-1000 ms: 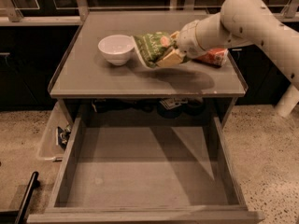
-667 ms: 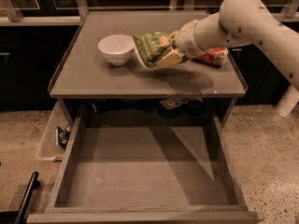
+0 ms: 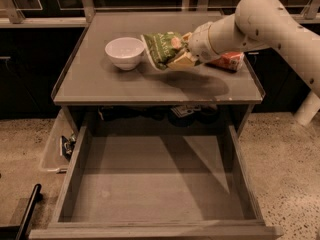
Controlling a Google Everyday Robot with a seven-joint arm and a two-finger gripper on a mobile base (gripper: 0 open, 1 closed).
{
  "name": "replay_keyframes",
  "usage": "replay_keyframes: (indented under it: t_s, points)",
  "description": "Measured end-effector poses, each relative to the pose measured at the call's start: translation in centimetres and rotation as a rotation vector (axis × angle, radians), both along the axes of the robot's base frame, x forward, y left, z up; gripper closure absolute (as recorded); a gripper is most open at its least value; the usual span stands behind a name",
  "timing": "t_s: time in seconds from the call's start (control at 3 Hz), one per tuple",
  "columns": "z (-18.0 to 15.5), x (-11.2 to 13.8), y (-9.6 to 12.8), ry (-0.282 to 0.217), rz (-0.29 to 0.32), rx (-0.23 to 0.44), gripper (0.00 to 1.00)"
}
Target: Pick green jalapeno chip bag from top drawer and place on counter
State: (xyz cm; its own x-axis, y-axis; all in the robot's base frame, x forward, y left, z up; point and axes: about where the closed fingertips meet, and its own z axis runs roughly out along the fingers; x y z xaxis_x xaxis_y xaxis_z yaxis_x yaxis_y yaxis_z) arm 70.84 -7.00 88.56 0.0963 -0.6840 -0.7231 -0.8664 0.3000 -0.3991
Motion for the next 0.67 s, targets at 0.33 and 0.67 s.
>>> replay_keyframes:
  t_s: [0.33, 0.67]
  points:
    - [0.00, 0.00, 0.01, 0.000, 0.000, 0.000, 0.12]
    - [-0.01, 0.00, 0.01, 0.000, 0.000, 0.000, 0.00]
